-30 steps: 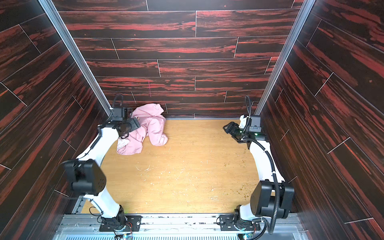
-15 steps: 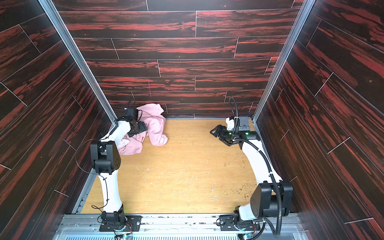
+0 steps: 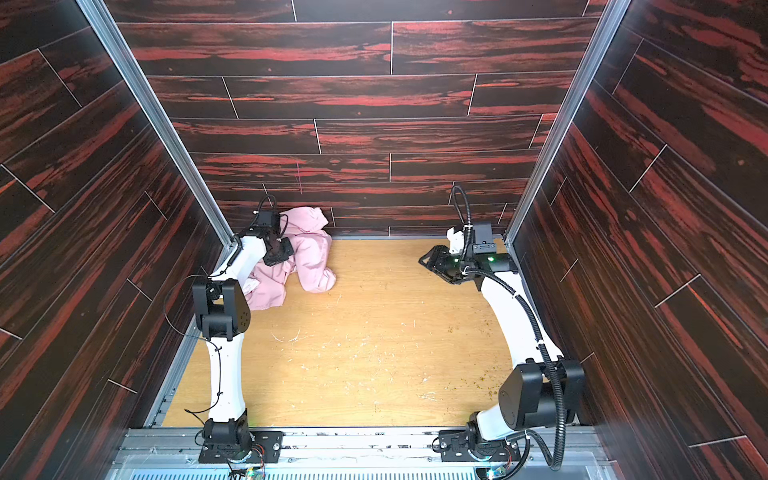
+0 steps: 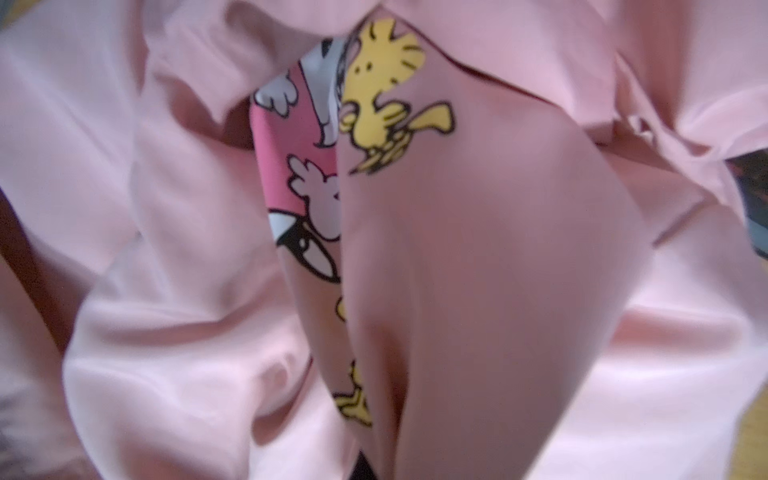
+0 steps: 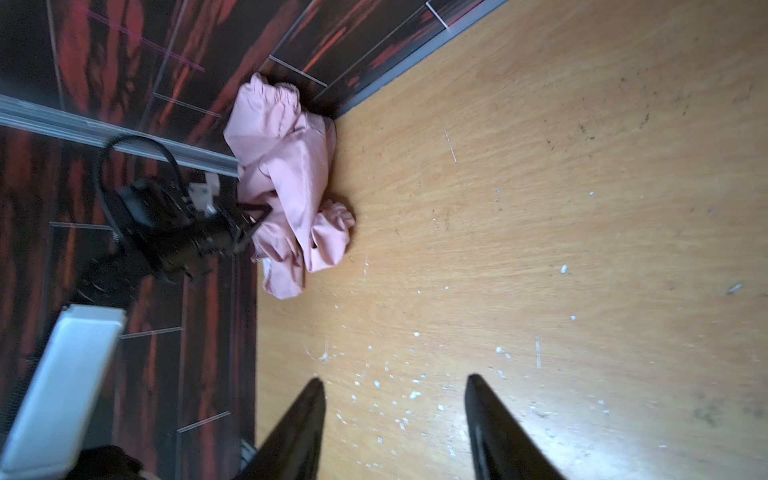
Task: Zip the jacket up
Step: 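Reach the left gripper to the pink jacket while the right gripper moves forward, then grasp the jacket with the left gripper and drag it toward the center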
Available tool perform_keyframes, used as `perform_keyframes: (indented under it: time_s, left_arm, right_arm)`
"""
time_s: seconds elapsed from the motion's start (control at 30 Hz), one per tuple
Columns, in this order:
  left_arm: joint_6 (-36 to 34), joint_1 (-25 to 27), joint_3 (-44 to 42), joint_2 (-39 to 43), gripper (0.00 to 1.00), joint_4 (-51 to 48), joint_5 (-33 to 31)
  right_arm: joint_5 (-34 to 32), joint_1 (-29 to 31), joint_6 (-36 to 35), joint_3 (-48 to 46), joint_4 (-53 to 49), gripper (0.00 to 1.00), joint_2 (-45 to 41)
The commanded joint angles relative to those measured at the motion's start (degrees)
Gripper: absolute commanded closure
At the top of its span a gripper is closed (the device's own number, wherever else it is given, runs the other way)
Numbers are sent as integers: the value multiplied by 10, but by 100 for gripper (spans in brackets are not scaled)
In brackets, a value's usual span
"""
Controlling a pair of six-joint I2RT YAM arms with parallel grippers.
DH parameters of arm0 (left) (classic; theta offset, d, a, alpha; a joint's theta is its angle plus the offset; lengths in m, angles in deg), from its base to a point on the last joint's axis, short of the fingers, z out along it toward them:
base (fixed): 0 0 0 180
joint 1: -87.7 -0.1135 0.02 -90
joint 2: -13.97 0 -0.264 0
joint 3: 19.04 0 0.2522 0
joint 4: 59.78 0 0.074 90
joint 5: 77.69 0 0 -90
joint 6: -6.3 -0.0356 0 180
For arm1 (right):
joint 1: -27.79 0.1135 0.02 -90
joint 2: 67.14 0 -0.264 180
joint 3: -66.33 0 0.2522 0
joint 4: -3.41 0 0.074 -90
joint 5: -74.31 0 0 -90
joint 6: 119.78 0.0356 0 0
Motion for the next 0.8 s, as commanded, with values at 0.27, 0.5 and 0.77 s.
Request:
perform_keyframes:
  time_s: [0.27,0.5,0.77]
  left_arm:
    - [-17,147,-118,239,100,-9,26]
    - [22,263,-177,299,98,20,65]
    - [69,326,-272,351,44,57,75]
  right_arm:
    - [-8,2,-5,-5,-41,49,0]
    - [-28,2,-6,-16,-72,42,-19]
    - [-27,2,-10,-47,-83,32,-59]
